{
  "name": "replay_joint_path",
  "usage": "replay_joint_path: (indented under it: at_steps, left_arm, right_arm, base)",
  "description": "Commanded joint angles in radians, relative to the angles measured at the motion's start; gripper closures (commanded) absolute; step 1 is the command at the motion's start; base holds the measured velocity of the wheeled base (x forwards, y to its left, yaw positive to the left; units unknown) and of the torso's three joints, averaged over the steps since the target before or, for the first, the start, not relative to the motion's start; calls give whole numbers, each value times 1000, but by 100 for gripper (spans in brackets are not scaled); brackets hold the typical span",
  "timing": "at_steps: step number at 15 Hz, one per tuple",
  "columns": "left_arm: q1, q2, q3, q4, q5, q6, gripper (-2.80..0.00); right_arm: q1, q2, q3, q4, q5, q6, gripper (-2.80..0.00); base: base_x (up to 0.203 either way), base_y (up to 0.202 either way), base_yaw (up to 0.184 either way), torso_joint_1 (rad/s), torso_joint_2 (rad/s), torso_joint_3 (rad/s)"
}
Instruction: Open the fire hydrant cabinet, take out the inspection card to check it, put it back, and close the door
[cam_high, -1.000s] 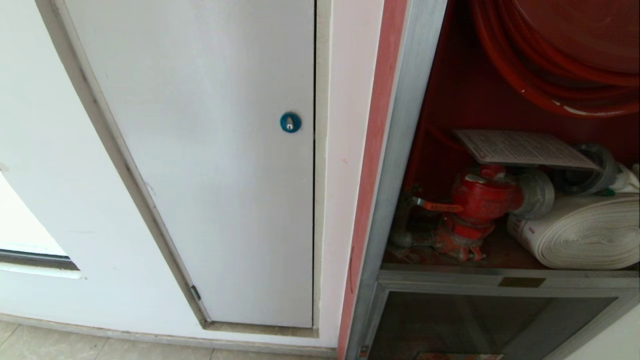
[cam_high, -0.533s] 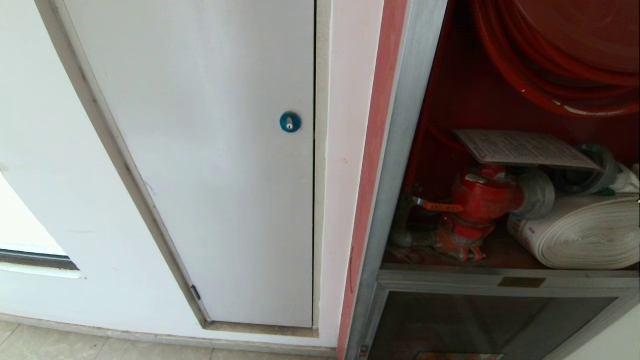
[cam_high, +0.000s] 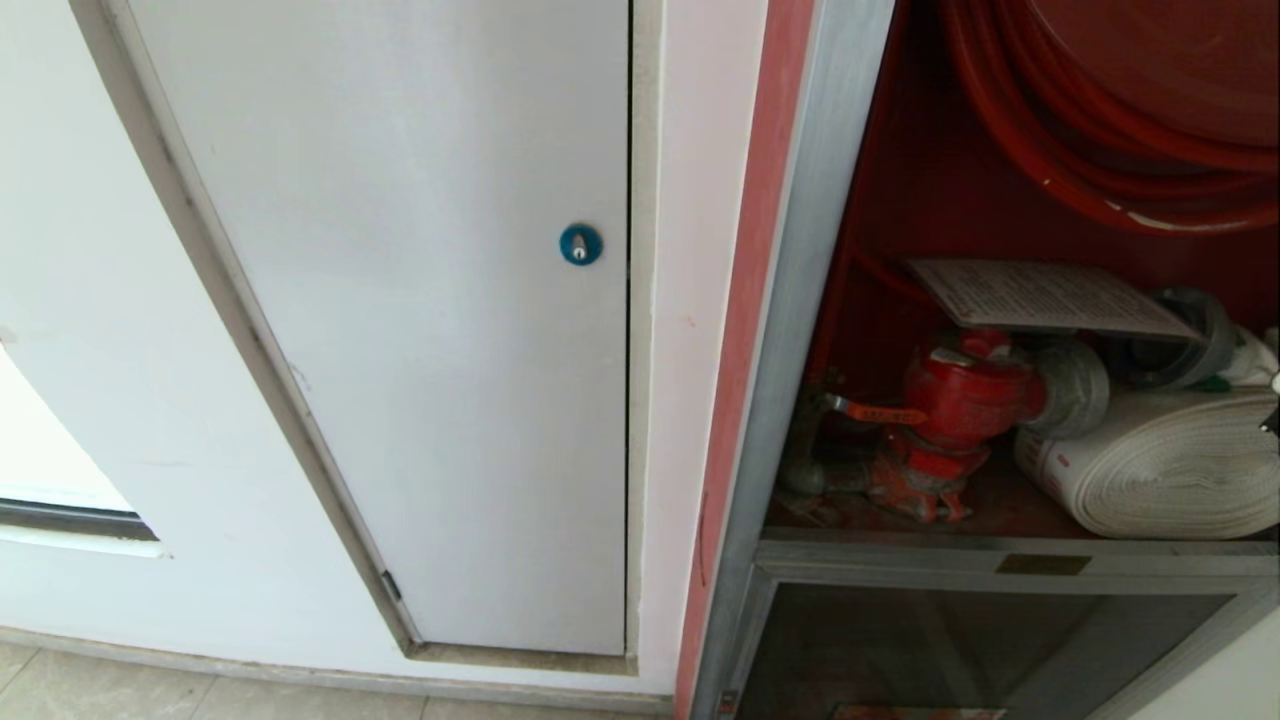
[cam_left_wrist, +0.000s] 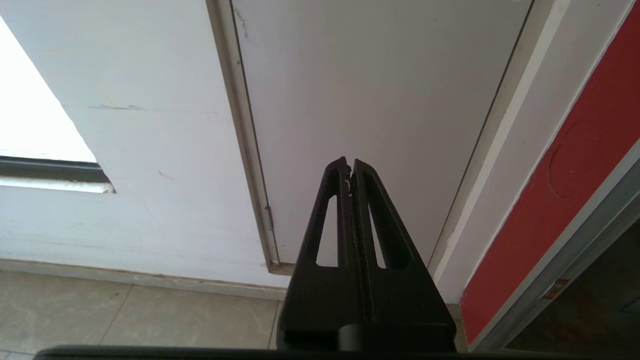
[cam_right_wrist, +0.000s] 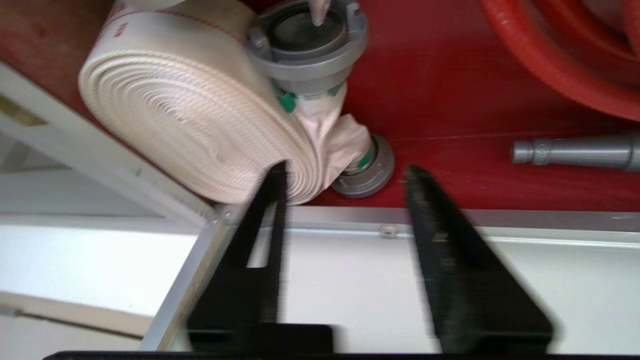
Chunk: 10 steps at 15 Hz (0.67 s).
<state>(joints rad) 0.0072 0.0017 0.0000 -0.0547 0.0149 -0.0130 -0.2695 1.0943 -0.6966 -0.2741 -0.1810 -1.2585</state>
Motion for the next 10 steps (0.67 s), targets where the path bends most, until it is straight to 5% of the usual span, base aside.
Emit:
replay_joint_path:
  at_steps: [1,10]
  left_arm:
    - [0,0,18,-2,0,-1,0]
    - [0,0,18,-1,0,-1,0]
  right_arm:
    - [11,29,-2,-23,-12,-9,-280]
    - [194,90,-23,-57,-175,-21,-280]
  base:
    - [0,0,0,0,0,0]
    - [0,0,0,0,0,0]
